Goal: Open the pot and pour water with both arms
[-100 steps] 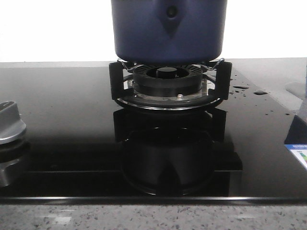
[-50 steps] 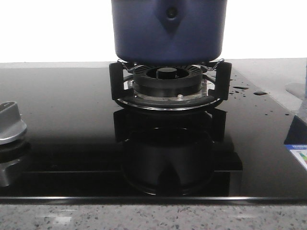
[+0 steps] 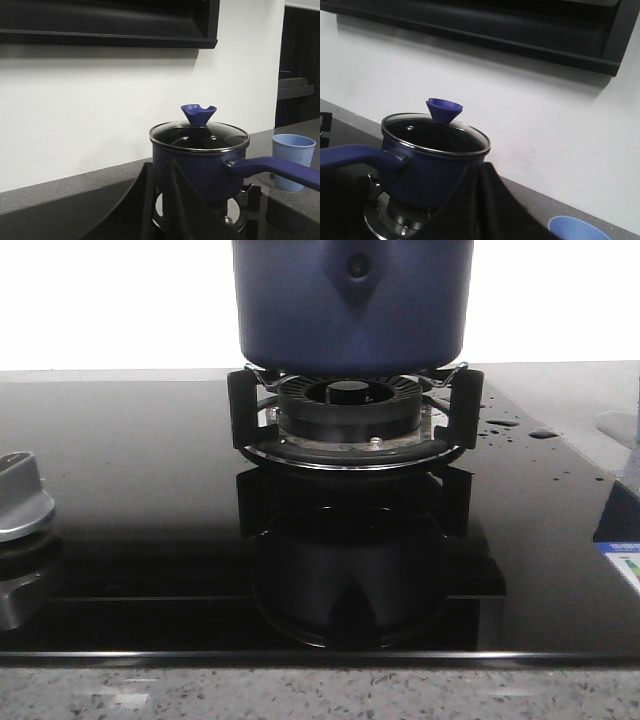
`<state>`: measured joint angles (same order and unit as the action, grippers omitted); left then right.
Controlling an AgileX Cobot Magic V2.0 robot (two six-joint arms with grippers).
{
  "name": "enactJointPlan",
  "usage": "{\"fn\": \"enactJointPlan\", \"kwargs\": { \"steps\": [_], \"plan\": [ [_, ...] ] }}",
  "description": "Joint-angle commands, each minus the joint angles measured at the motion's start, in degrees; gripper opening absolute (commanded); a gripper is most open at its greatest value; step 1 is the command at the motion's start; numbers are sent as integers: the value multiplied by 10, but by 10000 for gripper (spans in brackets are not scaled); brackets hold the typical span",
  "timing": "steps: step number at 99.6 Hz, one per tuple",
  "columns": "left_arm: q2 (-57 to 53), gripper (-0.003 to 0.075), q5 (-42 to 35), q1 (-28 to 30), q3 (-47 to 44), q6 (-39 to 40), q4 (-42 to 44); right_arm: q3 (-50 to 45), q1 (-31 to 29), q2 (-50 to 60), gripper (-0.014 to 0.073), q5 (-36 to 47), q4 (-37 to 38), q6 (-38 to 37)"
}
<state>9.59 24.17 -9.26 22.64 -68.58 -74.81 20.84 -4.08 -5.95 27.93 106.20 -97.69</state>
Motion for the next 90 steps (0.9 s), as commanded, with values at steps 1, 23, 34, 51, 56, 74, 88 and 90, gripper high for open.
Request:
{"fn": "enactJointPlan", "kwargs": {
  "steps": [1,23,34,51,56,74,88,90],
  "plan": [
    [6,-11,-18,0,15,7,-19,14,0,-5,-64,-19,14,0],
    [6,-11,-93,0,-2,-6,38,14,0,-5,-64,-19,14,0],
    [6,-11,-153,3,-35,27,129,14,0,-5,-64,-20,14,0],
    [4,-11,-177,3,-103,545,665,14,0,-5,-64,-20,14,0],
    [4,-11,-186,3,-128,658,767,14,0,-5,-64,-20,14,0],
    [-5,-11,-284,3,-230,679,800,14,0,-5,-64,-20,14,0],
    [-37,-11,-232,3,-252,679,780,14,0,-5,-64,-20,14,0],
    [-41,-11,-224,4,-252,679,786,14,0,-5,-64,-20,14,0]
  ]
}}
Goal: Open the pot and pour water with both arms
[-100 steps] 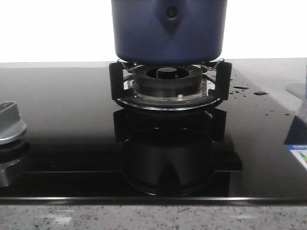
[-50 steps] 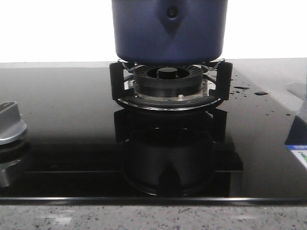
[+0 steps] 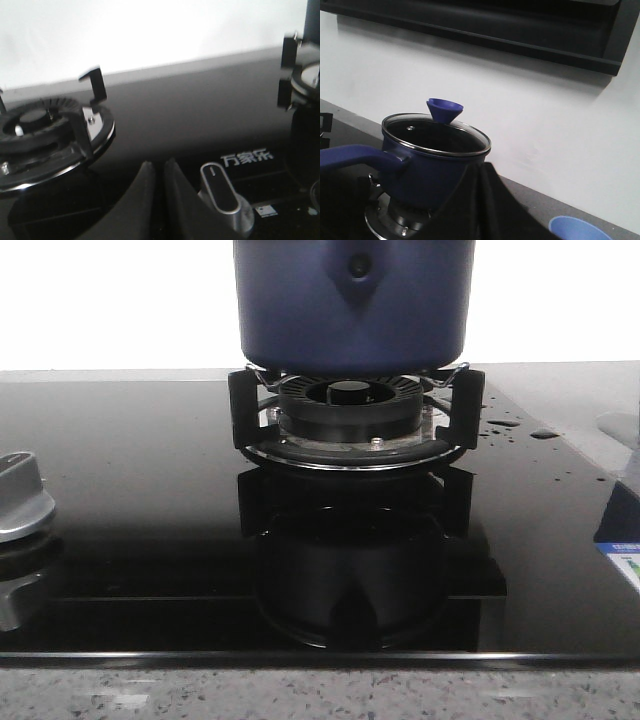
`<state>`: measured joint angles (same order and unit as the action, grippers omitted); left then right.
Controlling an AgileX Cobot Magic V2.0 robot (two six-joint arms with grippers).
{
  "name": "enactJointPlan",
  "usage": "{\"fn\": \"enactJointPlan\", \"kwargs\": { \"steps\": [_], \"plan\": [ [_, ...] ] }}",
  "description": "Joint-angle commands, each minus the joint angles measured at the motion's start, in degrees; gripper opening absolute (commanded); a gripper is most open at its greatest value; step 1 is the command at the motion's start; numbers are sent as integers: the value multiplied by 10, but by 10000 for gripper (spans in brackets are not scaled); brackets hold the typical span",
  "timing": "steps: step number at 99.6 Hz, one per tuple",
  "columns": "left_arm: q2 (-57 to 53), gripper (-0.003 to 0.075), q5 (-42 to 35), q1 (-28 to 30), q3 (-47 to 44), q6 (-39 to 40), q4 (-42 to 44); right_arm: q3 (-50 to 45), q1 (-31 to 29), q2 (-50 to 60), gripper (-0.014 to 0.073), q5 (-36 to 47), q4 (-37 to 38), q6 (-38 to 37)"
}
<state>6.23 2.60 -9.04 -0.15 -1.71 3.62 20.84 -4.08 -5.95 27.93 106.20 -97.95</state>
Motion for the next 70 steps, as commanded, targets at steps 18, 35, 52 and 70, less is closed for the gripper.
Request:
{"fn": "enactJointPlan", "kwargs": {
  "steps": [18,35,52,70],
  "plan": [
    [-70,-11,94,23,-26,10,15,14,0,-5,-64,-20,14,3],
    [-82,-11,145,38,-26,10,9,14,0,-5,-64,-20,14,3],
    [-82,-11,145,38,-26,10,9,14,0,-5,-64,-20,14,3],
    [-82,-11,145,38,-26,10,9,14,0,-5,-64,-20,14,3]
  ]
}}
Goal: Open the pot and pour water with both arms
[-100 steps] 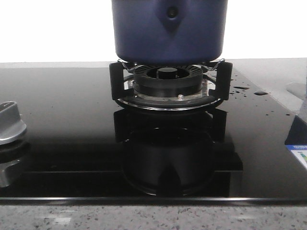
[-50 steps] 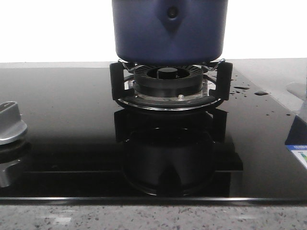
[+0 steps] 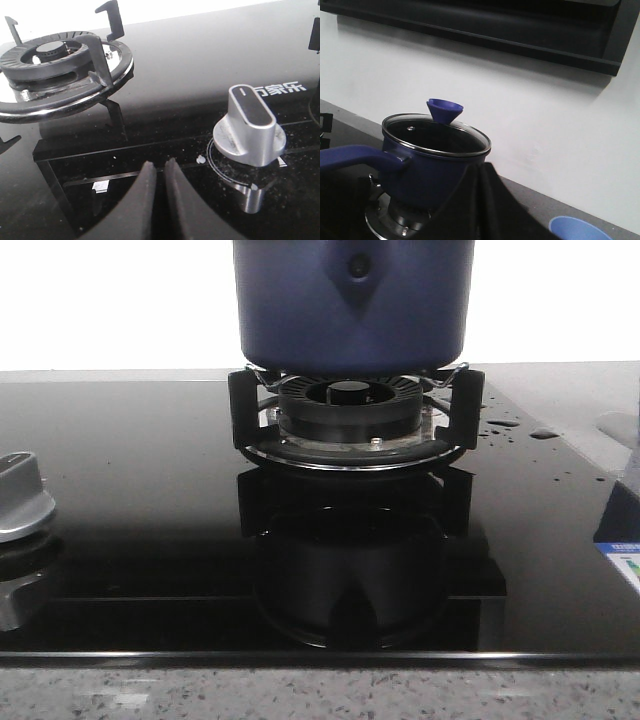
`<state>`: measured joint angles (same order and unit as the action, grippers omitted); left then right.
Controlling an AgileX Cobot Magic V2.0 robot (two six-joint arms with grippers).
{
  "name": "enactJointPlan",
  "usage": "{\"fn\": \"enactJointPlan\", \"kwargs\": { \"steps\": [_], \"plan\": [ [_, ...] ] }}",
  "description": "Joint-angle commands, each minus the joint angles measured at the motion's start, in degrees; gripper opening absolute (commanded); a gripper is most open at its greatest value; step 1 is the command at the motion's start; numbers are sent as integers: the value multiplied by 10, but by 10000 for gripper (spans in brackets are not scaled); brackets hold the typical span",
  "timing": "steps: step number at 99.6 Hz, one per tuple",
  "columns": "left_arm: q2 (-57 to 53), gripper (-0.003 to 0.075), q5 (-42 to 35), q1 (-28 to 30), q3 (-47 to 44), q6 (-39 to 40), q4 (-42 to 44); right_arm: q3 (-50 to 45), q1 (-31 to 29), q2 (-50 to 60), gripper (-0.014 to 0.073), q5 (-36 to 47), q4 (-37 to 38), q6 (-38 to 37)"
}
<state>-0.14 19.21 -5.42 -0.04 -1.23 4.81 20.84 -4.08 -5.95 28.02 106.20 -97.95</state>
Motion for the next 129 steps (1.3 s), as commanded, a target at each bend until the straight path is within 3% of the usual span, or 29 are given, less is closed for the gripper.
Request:
{"fn": "enactJointPlan", "kwargs": {
  "steps": [1,43,64,104,107,111,113,114,116,119,124,129],
  "plan": [
    [-18,-11,-21,2,-27,6,-3,14,0,-5,-64,-21,14,3],
    [-18,-11,-21,2,-27,6,-3,8,0,-5,-64,-24,14,3],
    [-18,-11,-21,2,-27,6,-3,-34,0,-5,-64,-149,14,36],
    [-18,-11,-21,2,-27,6,-3,-46,0,-8,-64,-229,-2,49],
    [-18,-11,-21,2,-27,6,-3,-47,0,-8,-64,-233,-40,76],
    [-18,-11,-21,2,-27,6,-3,-49,0,-8,-64,-242,-126,173],
    [-18,-11,-21,2,-27,6,-3,-48,0,-8,-64,-251,-226,272],
    [-18,-11,-21,2,-27,6,-3,-48,0,-8,-64,-251,-255,272],
    [-18,-11,-21,2,-27,6,-3,-49,0,-8,-64,-257,-315,361],
    [-18,-11,-21,2,-27,6,-3,-49,0,-7,-64,-269,-468,522],
    [-18,-11,-21,2,-27,6,-3,-49,0,-2,-64,-297,-648,712],
    [-18,-11,-21,2,-27,6,-3,-51,0,2,-64,-334,-755,804]
  ]
}}
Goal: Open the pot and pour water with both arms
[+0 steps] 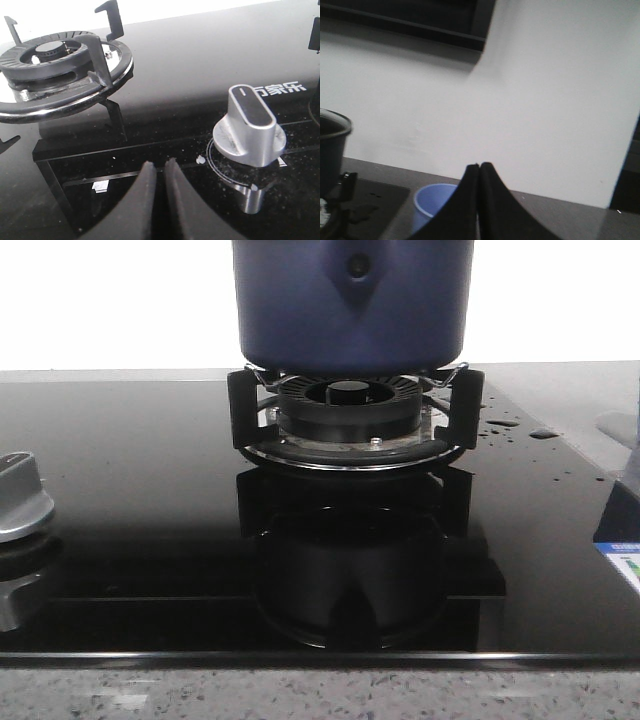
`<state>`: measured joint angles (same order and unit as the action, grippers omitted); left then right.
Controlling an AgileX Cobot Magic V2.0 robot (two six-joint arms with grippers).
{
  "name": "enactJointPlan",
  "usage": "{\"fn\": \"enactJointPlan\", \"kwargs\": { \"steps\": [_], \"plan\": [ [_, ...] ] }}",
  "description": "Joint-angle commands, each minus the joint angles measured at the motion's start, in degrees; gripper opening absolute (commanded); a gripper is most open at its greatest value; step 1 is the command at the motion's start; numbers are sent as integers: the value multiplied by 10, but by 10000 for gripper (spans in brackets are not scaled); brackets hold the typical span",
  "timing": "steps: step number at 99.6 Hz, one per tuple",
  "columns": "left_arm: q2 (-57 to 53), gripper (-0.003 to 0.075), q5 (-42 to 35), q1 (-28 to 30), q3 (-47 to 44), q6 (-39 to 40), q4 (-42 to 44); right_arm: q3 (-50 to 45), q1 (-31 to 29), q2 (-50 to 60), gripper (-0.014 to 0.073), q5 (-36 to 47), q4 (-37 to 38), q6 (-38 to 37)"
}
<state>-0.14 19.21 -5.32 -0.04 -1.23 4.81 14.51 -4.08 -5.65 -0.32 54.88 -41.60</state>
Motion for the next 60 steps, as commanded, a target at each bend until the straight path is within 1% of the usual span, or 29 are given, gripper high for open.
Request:
{"fn": "enactJointPlan", "kwargs": {
  "steps": [1,4,6,21,27,33,41,51,60],
  "plan": [
    [-18,-11,-21,1,-27,6,-3,13,0,-1,-64,-57,-253,246],
    [-18,-11,-21,1,-27,6,-3,13,0,-1,-64,-87,-288,256],
    [-18,-11,-21,1,-27,6,-3,13,0,-1,-64,-98,-294,256],
    [-18,-11,-21,1,-27,6,-3,13,1,-1,-64,-202,-294,256],
    [-18,-11,-21,1,-27,6,-3,6,1,-1,-64,-218,-294,256],
    [-18,-11,-20,1,-27,6,-3,-16,2,2,-64,-184,-306,256],
    [-18,-11,-20,1,-27,6,-3,-62,0,8,-64,-130,-366,256],
    [-18,-11,-20,1,-27,6,-3,-125,0,17,-64,-45,-375,256],
    [-18,-11,-20,1,-27,6,-3,-168,0,25,-64,-11,-399,256]
  ]
}}
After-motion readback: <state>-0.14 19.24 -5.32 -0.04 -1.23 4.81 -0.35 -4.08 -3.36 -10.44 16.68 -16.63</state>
